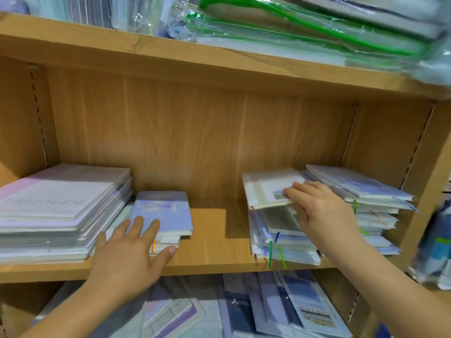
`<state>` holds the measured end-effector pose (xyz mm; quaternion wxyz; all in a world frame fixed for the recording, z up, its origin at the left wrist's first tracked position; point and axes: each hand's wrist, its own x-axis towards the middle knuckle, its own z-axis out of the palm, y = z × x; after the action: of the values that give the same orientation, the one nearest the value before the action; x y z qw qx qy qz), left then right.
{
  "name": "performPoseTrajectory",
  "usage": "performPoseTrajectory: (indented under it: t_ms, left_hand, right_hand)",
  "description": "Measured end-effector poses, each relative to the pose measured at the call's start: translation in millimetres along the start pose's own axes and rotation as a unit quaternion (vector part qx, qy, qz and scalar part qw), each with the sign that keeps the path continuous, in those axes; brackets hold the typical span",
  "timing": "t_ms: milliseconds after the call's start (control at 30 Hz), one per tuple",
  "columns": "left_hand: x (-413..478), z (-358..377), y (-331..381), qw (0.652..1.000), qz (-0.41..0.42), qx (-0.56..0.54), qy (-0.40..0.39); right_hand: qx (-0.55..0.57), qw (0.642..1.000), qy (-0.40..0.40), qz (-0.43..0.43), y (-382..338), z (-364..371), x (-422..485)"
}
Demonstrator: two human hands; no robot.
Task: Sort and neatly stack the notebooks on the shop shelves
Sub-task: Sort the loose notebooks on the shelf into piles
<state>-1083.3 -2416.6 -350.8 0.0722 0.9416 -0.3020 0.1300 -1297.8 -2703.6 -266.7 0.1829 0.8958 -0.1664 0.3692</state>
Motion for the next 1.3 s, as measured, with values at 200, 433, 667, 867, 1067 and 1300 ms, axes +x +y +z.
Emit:
performPoseTrajectory:
  t_ms: [200,433,667,867,1067,1300]
  left_hand:
    - [-14.8,-0.6,19.1,0.997,0.031,-0.058,0.034]
    - [-23.3,-7.0,-22.7,0.992,0.043,-0.109,0.047]
    - [-36.6,3.6,-41.7,0.985,0.047,-0.157,0.045]
    - [-52.3,-12.1,-55.7,0.933,0.023,-0.351,0.079]
    - [-43.8,-22.6,-39.5,0.901,-0.111,-0.415,0.057]
    - [-59.7,-13.3,-4.0,0.741,-0.222,-0.632,-0.048]
  right_hand:
    - [-0.056,0.95,-0.303,0.059,-11.1,-16.5,-5.4]
    - [0.365,0.878,-0.29,0.11,-123.5,22.3,3.0]
    - [0.409,0.847,-0.32,0.116,-169.7,66.0,10.8]
    - [0.424,0.842,-0.313,0.115,-173.1,72.7,15.7]
    - [0.446,0.843,-0.279,0.114,-187.0,60.0,12.7]
    - [0.425,0.865,-0.22,0.15,-197.2,30.0,-36.1]
